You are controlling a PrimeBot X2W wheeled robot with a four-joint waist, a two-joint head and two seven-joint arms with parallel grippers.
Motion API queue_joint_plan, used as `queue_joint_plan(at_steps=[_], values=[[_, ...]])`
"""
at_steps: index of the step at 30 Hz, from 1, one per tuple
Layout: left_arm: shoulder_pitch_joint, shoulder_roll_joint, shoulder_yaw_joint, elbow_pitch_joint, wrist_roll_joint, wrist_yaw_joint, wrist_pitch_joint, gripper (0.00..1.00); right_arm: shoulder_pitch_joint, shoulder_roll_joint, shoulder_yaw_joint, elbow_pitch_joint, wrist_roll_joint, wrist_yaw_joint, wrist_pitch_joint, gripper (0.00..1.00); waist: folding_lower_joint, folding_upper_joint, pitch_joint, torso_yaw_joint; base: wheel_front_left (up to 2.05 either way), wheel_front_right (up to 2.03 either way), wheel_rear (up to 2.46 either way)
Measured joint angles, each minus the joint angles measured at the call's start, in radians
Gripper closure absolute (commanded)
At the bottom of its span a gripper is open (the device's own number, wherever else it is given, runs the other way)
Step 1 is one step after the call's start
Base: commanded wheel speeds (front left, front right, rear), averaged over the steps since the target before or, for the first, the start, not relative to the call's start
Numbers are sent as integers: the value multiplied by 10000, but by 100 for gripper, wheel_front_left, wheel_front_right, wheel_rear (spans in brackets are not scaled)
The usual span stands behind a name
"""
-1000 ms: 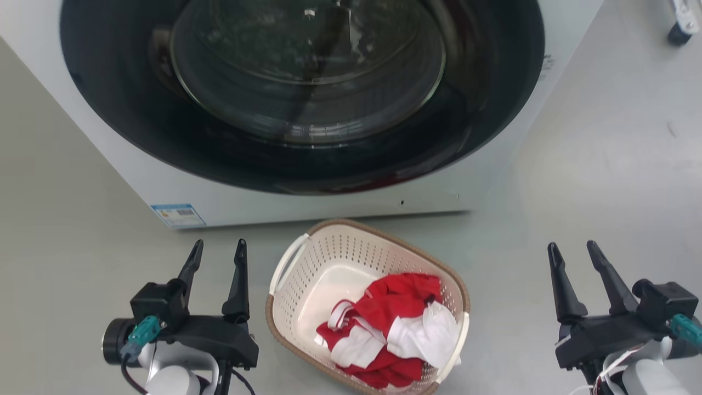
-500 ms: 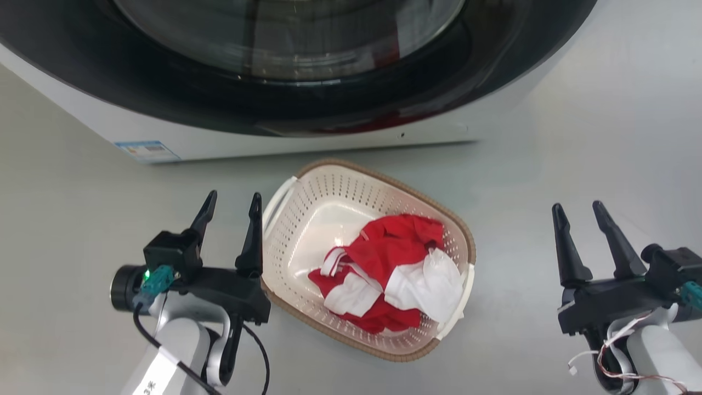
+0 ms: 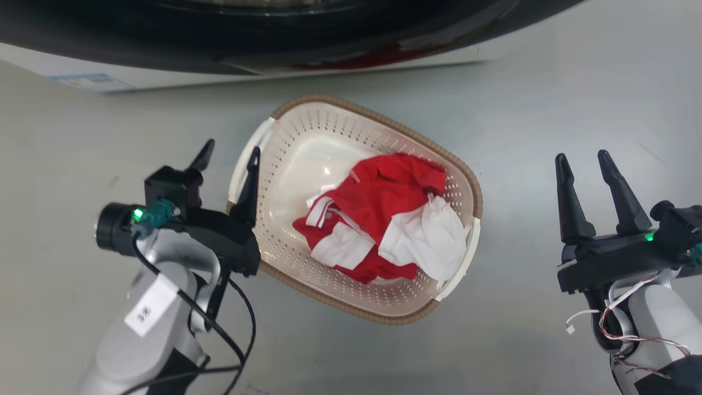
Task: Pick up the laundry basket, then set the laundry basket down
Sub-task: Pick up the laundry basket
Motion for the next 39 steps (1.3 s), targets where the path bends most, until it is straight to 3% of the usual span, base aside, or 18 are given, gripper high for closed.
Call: queue_joint_plan(at_steps=[10,32,33,36,39], values=[[-741,433,113,1032,6,-314,401,0,-406,303,123,295,8,104,-23,0,0,0,1028,-411,0,0,0],[-2200,800,265,3214,-46,-784,1287,0,-736,637,153,807,98,353,-188,0,-2,-2,1847,-1382,0,0,0],[-2279,803,253,3290,-46,-788,1302,9,-743,637,150,828,98,353,-188,0,-2,-2,1884,-1399,0,0,0],[-2446,800,190,3555,-42,-867,1348,51,-764,646,138,943,98,364,-194,0,-1,-1,1972,-1445,0,0,0],[-2543,815,136,3816,-35,-876,1402,70,-787,663,138,993,98,408,-198,0,-2,-2,2014,-1471,0,0,0]])
